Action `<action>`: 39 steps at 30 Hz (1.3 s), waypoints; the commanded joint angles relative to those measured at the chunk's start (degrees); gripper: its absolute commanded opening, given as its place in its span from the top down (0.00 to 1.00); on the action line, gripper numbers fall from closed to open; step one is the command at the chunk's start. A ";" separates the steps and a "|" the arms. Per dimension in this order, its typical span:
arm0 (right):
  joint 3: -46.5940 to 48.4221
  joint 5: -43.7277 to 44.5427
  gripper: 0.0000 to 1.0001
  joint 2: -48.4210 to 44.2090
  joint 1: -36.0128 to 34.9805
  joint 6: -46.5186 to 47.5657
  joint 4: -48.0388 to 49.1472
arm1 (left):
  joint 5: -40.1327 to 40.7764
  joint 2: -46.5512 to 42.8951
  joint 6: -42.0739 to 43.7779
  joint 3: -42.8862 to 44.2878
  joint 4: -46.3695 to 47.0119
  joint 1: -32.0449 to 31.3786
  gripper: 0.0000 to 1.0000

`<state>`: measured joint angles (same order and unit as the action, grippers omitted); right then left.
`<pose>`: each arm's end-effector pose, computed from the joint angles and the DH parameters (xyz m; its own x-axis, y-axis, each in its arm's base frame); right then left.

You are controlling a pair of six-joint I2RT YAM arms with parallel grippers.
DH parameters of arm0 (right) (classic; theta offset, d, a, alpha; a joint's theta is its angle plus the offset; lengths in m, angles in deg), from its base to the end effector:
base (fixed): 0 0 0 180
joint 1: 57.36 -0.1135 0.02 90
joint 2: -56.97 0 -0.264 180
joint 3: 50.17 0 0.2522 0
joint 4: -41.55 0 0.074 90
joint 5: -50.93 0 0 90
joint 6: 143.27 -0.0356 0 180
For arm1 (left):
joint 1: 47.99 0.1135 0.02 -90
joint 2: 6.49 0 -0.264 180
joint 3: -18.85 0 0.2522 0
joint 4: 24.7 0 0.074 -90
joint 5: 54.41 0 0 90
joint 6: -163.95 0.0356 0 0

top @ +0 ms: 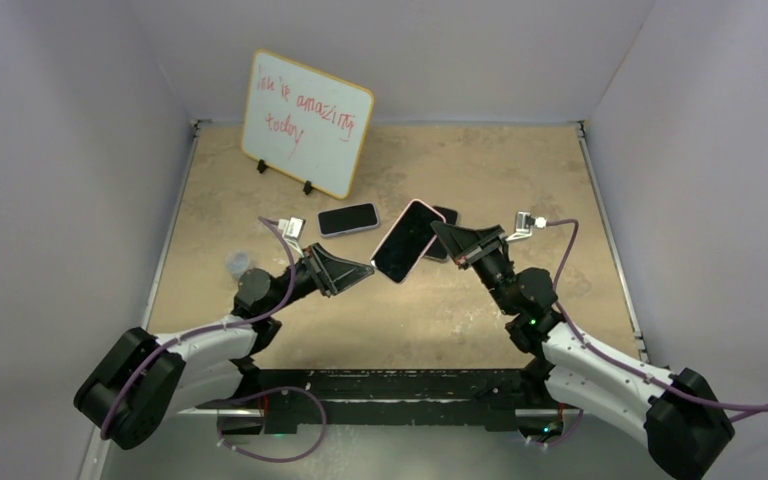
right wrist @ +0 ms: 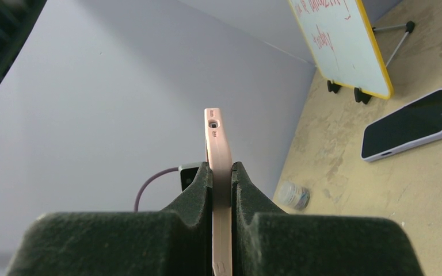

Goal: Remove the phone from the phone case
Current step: Remove the phone case from the phone.

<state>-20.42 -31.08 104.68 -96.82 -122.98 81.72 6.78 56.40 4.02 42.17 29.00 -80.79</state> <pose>0.1448 0.1127 0.2723 -0.3959 0.8771 -0.2718 -0.4575 0.0682 0.8866 0.1556 -0.1207 0.2135 -0.7444 -0.4994 -0.4433 0.4904 0.0417 -0.8705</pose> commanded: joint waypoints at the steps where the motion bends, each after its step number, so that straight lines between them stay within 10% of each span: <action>1: 1.19 -0.53 1.00 -0.07 -0.23 -2.62 6.65 | -0.46 0.47 -0.47 2.40 3.46 -0.69 0.68; 39: 1.50 -6.48 1.00 3.18 -0.18 -7.12 10.19 | -0.77 0.12 1.69 3.21 4.09 -1.22 0.81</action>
<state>-20.42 -32.70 108.39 -96.56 -125.58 85.11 5.51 56.58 4.13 42.81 29.74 -81.58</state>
